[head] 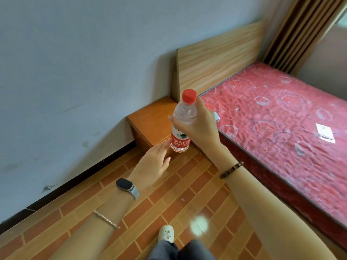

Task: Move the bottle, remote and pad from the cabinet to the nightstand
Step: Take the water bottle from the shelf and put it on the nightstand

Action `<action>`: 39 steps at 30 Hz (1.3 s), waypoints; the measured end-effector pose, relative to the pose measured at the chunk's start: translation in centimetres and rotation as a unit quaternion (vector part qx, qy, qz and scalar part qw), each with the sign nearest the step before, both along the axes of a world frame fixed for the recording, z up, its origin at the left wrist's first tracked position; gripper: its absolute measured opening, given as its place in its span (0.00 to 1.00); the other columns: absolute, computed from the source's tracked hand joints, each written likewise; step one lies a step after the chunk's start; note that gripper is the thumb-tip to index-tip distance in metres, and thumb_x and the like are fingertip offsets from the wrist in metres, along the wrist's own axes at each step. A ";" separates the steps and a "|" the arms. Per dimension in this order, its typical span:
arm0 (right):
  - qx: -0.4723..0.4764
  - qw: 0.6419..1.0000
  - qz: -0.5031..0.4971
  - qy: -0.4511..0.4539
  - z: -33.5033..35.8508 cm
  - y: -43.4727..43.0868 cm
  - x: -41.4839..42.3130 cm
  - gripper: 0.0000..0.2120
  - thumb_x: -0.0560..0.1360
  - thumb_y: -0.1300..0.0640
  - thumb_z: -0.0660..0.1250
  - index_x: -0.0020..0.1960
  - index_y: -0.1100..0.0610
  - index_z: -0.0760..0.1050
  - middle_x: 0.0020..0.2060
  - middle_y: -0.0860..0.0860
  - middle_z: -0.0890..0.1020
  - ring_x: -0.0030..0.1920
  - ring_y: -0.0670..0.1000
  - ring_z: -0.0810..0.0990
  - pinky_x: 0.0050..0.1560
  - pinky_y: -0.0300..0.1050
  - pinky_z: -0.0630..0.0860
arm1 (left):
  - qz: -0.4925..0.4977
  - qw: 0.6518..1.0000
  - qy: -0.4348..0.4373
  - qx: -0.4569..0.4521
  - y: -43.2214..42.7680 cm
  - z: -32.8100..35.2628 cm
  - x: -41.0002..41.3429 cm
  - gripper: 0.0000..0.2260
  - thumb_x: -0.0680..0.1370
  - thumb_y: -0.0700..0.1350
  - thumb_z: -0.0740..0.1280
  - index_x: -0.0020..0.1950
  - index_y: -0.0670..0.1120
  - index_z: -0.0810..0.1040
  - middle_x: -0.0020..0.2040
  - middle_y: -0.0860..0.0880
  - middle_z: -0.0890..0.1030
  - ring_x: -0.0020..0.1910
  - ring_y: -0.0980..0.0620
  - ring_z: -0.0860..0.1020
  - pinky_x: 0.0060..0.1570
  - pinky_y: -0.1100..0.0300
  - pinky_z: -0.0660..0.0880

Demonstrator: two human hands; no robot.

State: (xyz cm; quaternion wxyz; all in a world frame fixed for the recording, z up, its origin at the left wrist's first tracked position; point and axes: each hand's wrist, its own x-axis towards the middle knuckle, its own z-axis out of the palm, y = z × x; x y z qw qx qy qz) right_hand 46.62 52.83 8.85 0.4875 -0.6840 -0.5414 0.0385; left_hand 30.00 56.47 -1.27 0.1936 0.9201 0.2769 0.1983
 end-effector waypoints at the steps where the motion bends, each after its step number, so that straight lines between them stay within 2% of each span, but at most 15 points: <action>1: 0.000 1.000 -0.004 0.002 0.0 0.9 0.6 0.29 0.68 0.42 0.74 0.63 0.55 0.71 0.51 0.49 0.83 0.49 0.47 0.83 0.49 0.42 0.81 | -0.001 1.000 0.001 -0.002 1.0 0.0 0.7 0.27 0.80 0.46 0.62 0.76 0.48 0.56 0.73 0.49 0.67 0.71 0.55 0.64 0.69 0.66 0.57; 4: -0.006 1.000 -0.011 0.011 -0.3 3.7 2.4 0.30 0.68 0.42 0.74 0.63 0.54 0.70 0.51 0.48 0.82 0.49 0.46 0.82 0.49 0.44 0.82 | 0.000 1.000 0.009 -0.009 3.8 -0.1 2.4 0.27 0.80 0.46 0.62 0.76 0.48 0.57 0.73 0.49 0.67 0.71 0.54 0.65 0.70 0.61 0.61; 11: -0.014 1.000 0.004 0.012 -1.6 10.8 6.9 0.30 0.67 0.40 0.72 0.62 0.54 0.71 0.49 0.47 0.82 0.47 0.46 0.82 0.48 0.44 0.82 | 0.038 0.999 0.023 -0.012 9.7 -1.1 6.8 0.26 0.79 0.45 0.63 0.75 0.47 0.59 0.72 0.48 0.68 0.71 0.52 0.66 0.68 0.64 0.57; 14: -0.026 0.999 0.021 0.006 -2.2 14.1 9.2 0.28 0.67 0.40 0.73 0.60 0.53 0.70 0.48 0.47 0.82 0.46 0.46 0.82 0.46 0.41 0.81 | 0.058 0.998 0.027 -0.017 12.2 -1.5 8.9 0.26 0.79 0.45 0.63 0.76 0.47 0.58 0.73 0.48 0.67 0.71 0.53 0.66 0.69 0.63 0.58; 21: -0.040 0.996 0.082 0.022 -3.4 22.5 14.4 0.27 0.67 0.45 0.76 0.60 0.54 0.70 0.48 0.43 0.78 0.46 0.43 0.79 0.44 0.32 0.75 | 0.116 0.992 0.035 -0.040 18.7 -2.2 13.7 0.26 0.79 0.47 0.63 0.76 0.48 0.58 0.73 0.48 0.67 0.71 0.51 0.66 0.68 0.53 0.68; 25: -0.058 0.990 0.127 0.029 -4.3 26.7 15.9 0.28 0.68 0.46 0.76 0.62 0.55 0.70 0.51 0.47 0.80 0.48 0.44 0.79 0.46 0.34 0.76 | 0.145 0.987 0.024 -0.062 21.5 -3.4 15.3 0.28 0.79 0.48 0.63 0.76 0.49 0.56 0.74 0.50 0.65 0.72 0.53 0.65 0.69 0.57 0.66; 29: -0.080 0.984 0.160 0.021 -5.8 31.2 16.3 0.29 0.67 0.44 0.76 0.62 0.54 0.69 0.52 0.48 0.81 0.48 0.44 0.79 0.48 0.39 0.78 | 0.182 0.980 0.018 -0.081 23.8 -4.2 16.0 0.28 0.79 0.47 0.63 0.76 0.49 0.55 0.74 0.50 0.64 0.72 0.54 0.65 0.68 0.62 0.62; 33: -0.098 0.976 0.194 0.012 -7.6 35.7 15.9 0.31 0.68 0.43 0.75 0.64 0.54 0.69 0.54 0.50 0.81 0.50 0.45 0.79 0.48 0.35 0.75 | 0.206 0.974 0.016 -0.095 26.7 -5.3 15.7 0.28 0.80 0.47 0.62 0.76 0.48 0.54 0.75 0.50 0.63 0.72 0.54 0.64 0.67 0.65 0.59; 36: -0.108 0.971 0.212 0.013 -8.9 39.0 15.1 0.31 0.68 0.44 0.75 0.65 0.55 0.69 0.54 0.51 0.81 0.52 0.49 0.81 0.48 0.37 0.77 | 0.220 0.969 0.017 -0.109 29.5 -6.2 15.1 0.28 0.80 0.46 0.62 0.76 0.47 0.54 0.75 0.49 0.63 0.72 0.53 0.64 0.68 0.64 0.58; 39: -0.124 0.969 0.215 0.014 -10.0 42.3 14.2 0.30 0.68 0.44 0.75 0.63 0.55 0.69 0.53 0.51 0.81 0.51 0.49 0.82 0.46 0.35 0.77 | 0.231 0.966 0.018 -0.118 32.6 -7.2 14.4 0.27 0.80 0.45 0.62 0.76 0.47 0.55 0.74 0.48 0.64 0.72 0.53 0.64 0.68 0.64 0.58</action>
